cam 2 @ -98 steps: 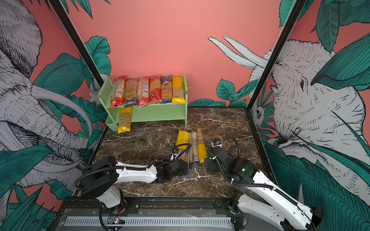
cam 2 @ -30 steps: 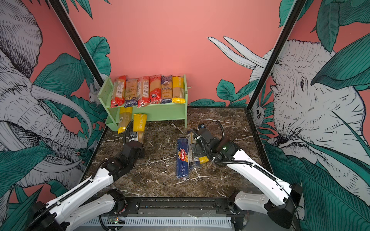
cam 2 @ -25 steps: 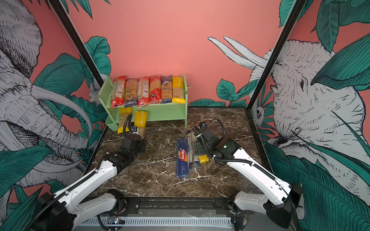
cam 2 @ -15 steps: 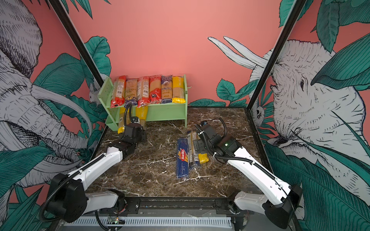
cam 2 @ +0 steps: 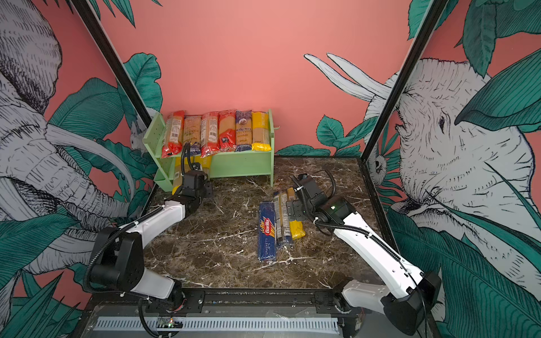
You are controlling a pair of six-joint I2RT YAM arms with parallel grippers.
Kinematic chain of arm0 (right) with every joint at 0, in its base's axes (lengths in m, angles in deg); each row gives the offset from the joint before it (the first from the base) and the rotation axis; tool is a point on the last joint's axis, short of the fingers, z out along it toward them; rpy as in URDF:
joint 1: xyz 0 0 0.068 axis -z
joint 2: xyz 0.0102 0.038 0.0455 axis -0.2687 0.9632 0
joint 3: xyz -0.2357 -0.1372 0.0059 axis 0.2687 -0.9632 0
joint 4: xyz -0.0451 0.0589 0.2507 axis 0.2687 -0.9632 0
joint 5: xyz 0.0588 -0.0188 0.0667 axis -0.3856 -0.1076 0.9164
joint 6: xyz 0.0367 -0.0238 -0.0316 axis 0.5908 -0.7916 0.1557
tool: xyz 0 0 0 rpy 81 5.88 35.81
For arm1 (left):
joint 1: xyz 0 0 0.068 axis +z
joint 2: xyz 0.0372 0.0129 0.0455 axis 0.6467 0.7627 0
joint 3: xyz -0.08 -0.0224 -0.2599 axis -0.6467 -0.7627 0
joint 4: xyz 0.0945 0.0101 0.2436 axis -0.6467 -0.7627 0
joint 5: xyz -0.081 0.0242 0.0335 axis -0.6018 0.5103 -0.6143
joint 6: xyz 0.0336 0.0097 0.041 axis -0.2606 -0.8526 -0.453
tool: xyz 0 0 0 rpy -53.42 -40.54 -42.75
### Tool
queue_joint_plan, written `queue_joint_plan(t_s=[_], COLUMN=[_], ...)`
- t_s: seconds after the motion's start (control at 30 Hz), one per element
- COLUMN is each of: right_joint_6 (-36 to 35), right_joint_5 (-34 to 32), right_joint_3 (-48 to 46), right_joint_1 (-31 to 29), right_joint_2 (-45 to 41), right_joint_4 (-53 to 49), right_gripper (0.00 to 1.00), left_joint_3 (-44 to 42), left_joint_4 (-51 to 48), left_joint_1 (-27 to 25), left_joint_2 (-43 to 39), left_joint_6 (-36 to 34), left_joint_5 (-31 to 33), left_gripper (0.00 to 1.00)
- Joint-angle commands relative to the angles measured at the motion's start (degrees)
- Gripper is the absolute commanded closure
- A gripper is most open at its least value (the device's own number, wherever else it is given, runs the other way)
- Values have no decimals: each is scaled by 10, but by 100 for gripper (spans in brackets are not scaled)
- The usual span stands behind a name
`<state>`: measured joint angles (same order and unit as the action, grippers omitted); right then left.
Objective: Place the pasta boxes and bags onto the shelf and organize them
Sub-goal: 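Set the yellow pack upright beside the first one, open left gripper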
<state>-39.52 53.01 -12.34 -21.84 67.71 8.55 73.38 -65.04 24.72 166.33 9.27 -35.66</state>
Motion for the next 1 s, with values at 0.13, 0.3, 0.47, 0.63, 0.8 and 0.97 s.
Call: queue_joint_plan(t_s=[0.13,0.3,0.47,0.63,0.8,0.97], right_joint_6=[-16,-18,-21,-21,-16,-14], right_joint_5=[20,34,40,46,48,53], right_joint_3=[-6,-8,-8,-4,2,8], right_joint_1=[18,28,32,35,35,35], right_joint_2=[17,28,31,37,38,30], right_joint_4=[18,29,33,35,34,32], right_gripper=[1,1,1,1,1,1], left_joint_3=[59,72,76,77,68,62], left_joint_4=[102,101,96,90,82,70], left_joint_1=[10,20,30,34,40,42], left_joint_2=[20,38,48,50,38,23], left_joint_6=[-20,-25,-21,-17,-12,-8], left_joint_5=[13,23,25,18,21,9], left_gripper=[100,100,100,97,61,34])
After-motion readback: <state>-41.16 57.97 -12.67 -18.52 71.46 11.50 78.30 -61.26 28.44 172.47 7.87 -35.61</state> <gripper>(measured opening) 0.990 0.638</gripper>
